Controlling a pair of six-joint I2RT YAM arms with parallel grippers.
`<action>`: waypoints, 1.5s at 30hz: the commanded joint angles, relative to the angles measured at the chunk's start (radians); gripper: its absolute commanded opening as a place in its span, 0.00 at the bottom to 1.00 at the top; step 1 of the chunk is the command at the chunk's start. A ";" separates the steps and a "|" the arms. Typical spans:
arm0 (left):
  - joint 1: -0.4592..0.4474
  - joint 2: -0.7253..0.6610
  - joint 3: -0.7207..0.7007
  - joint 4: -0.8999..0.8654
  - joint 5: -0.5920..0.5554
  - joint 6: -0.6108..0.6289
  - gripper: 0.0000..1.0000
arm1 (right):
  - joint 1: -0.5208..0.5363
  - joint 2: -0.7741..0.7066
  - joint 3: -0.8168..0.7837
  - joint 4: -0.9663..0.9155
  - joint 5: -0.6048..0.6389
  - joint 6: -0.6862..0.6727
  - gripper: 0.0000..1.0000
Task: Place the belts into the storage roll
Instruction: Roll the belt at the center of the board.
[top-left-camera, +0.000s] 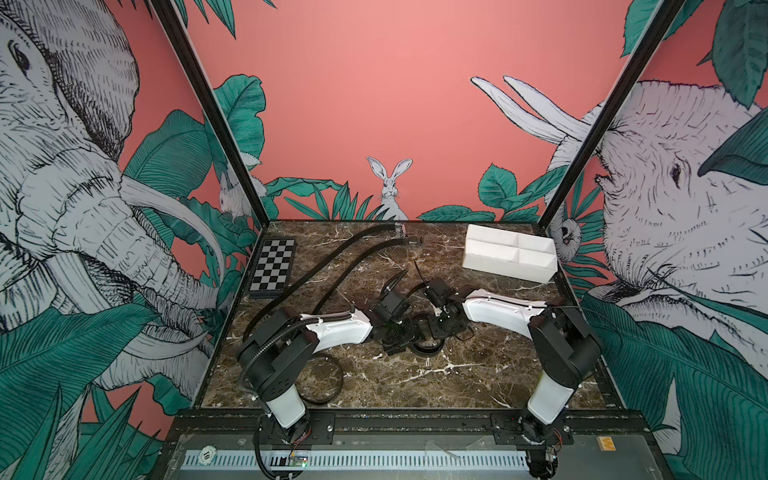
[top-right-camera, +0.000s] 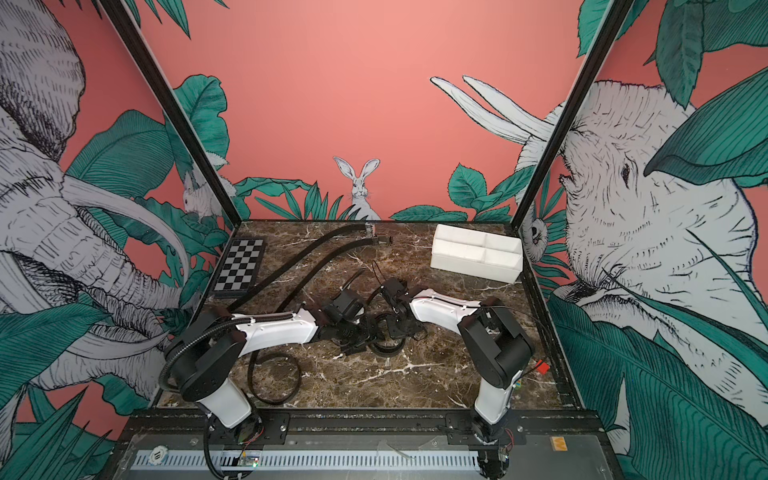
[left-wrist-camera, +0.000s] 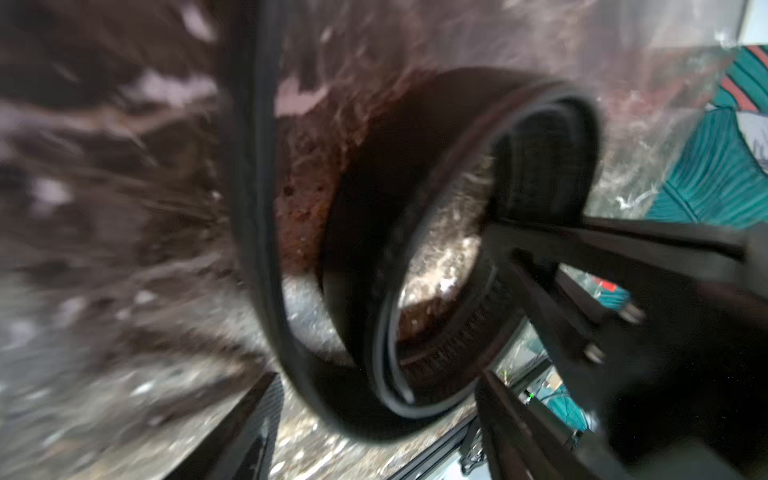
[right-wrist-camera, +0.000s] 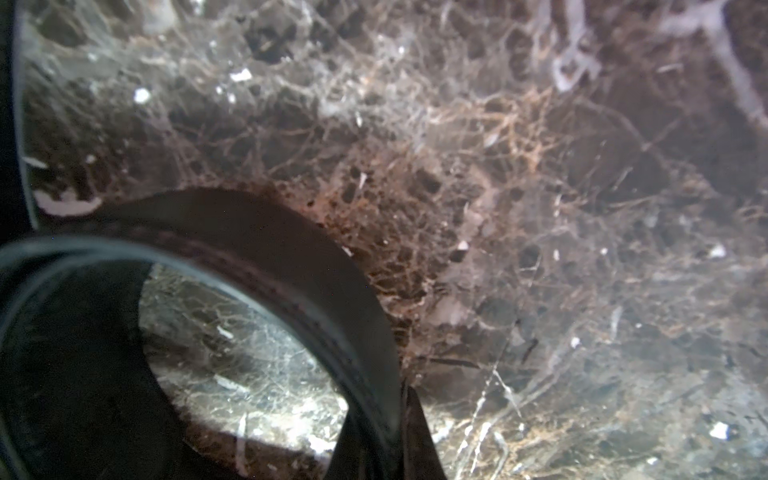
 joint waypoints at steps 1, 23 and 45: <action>-0.027 0.031 0.029 0.032 -0.018 -0.096 0.70 | 0.042 0.033 -0.033 -0.097 -0.141 0.003 0.00; 0.048 0.134 0.194 -0.352 -0.191 0.242 0.46 | 0.044 0.024 -0.054 -0.101 -0.167 -0.012 0.00; 0.046 0.171 0.331 -0.618 -0.363 0.535 0.00 | 0.019 -0.079 -0.064 -0.101 -0.200 0.010 0.32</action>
